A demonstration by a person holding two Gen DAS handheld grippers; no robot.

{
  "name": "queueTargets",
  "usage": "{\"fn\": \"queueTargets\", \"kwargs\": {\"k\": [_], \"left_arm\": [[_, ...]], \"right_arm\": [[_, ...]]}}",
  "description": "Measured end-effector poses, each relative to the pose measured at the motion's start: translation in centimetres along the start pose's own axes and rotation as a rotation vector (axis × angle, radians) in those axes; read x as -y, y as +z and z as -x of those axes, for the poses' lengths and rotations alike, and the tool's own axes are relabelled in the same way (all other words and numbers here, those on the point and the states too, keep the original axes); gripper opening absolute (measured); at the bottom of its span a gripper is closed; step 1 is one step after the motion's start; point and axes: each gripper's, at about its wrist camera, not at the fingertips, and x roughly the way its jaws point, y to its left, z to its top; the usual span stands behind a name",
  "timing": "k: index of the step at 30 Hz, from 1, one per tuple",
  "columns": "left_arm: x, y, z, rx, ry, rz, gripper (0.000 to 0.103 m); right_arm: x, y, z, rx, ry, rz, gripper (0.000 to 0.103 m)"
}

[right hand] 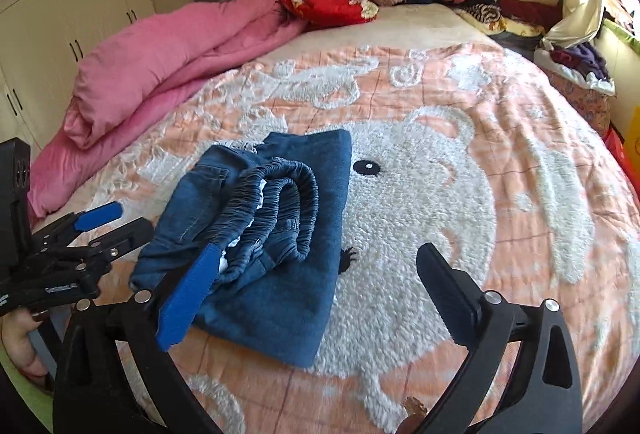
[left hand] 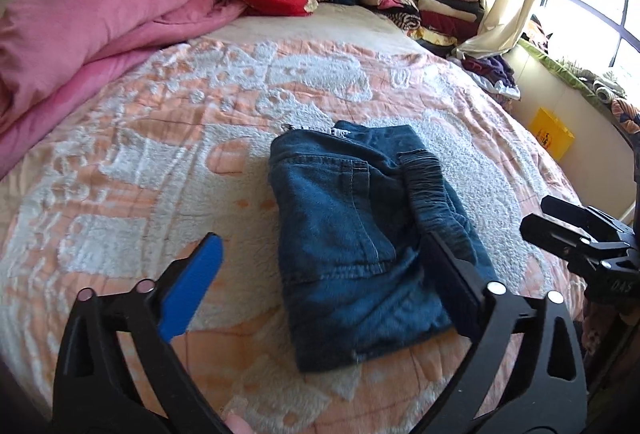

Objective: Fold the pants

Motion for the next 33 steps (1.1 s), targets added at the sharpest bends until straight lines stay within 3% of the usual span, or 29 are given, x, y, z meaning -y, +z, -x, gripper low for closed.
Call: {"fn": "queueTargets", "kwargs": {"k": [15,33], "left_arm": [[-0.7,-2.3,4.7,0.033,0.038,-0.002,0.093],[-0.7,-5.7,6.8,0.015,0.046,-0.011,0.093]], "right_arm": [[-1.8,-2.5,5.8,0.102,-0.033,0.056,0.098],[-2.3,-5.7,8.2,0.094,-0.069,0.095,0.098]]}}
